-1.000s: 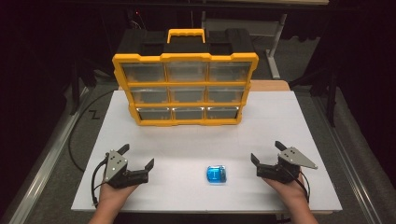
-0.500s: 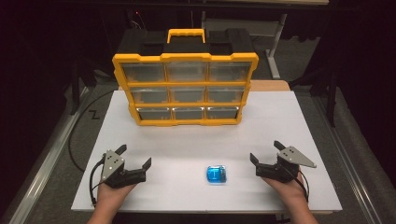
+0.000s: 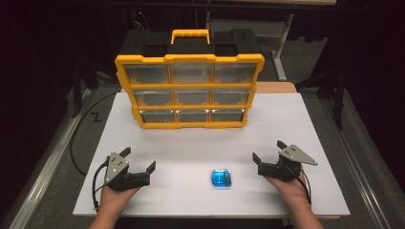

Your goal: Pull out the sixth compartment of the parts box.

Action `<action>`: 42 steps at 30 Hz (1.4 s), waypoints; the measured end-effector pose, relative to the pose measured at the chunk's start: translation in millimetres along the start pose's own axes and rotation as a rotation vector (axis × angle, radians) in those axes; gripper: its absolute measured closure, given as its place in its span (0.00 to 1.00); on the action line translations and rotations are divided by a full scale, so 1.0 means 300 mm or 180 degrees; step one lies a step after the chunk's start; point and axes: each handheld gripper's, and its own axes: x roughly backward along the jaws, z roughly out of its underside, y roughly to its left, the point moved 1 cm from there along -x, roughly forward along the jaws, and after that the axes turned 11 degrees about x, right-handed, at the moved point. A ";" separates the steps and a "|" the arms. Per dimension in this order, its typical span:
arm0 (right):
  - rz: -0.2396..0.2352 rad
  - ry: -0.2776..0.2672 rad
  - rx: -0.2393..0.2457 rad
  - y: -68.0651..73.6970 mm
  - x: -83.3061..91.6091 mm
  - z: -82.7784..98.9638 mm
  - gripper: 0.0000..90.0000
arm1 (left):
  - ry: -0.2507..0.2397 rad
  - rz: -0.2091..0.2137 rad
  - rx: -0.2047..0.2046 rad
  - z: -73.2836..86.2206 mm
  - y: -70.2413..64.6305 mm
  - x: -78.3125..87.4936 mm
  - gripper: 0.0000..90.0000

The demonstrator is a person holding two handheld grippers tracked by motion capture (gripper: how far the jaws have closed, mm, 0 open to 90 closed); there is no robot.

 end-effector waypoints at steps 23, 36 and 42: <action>0.0221 0.0168 -0.0088 -0.095 -0.168 -0.078 0.05 | 0.0018 -0.0066 -0.0035 0.007 -0.019 -0.002 0.00; 0.0239 0.0240 -0.0041 -0.132 -0.178 -0.080 0.01 | -0.0009 -0.0014 -0.0054 0.005 -0.033 0.006 0.01; 0.0274 0.0230 0.0122 -0.102 -0.148 -0.064 0.01 | -0.0017 -0.0014 -0.0037 0.014 -0.027 -0.002 0.00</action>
